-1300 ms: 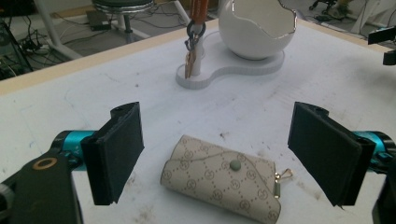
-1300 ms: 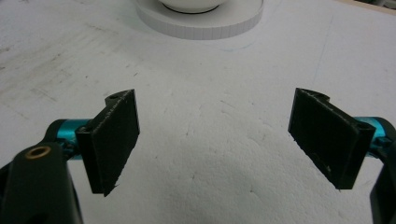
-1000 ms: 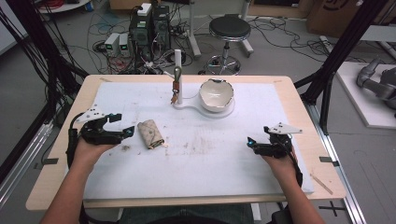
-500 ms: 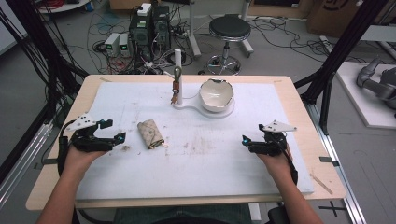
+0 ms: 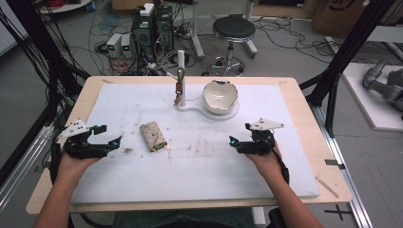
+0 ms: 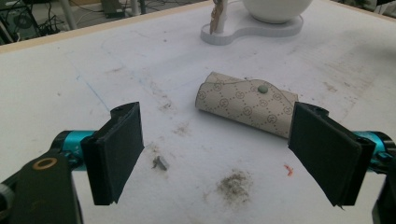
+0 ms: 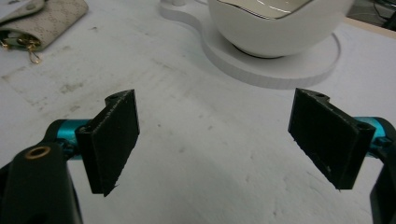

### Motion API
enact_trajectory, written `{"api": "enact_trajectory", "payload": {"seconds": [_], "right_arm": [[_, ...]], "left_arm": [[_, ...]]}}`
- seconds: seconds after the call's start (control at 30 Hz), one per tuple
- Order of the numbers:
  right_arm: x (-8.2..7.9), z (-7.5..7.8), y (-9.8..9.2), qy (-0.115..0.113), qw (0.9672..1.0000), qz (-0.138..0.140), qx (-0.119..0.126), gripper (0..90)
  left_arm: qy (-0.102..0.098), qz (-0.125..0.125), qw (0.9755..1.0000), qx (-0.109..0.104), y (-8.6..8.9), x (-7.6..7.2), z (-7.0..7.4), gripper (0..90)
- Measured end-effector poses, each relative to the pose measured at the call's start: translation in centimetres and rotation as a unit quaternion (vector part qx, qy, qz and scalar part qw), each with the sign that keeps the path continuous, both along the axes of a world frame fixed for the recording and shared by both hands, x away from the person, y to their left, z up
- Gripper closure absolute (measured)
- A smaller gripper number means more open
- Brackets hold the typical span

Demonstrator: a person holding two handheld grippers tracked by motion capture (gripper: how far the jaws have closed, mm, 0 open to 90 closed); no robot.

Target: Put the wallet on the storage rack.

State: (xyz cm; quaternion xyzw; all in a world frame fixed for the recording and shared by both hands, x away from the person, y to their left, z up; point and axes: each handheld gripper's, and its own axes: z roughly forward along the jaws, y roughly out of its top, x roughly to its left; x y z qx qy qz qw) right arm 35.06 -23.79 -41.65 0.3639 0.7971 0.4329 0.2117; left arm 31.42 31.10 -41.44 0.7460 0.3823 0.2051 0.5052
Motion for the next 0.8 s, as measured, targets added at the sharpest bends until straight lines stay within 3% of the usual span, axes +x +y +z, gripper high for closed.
{"api": "enact_trajectory", "payload": {"seconds": [0.43,0.8], "right_arm": [[0.9,0.6,4.6,0.003,0.9992,0.037,0.016,16.6],[1.3,1.4,9.9,0.009,0.9976,0.066,0.019,16.6]], "left_arm": [[-0.002,0.024,0.9997,0.002,1.5,-1.0,-0.1,18.1],[-0.003,0.027,0.9996,0.005,2.2,-1.7,-0.2,18.1]]}}
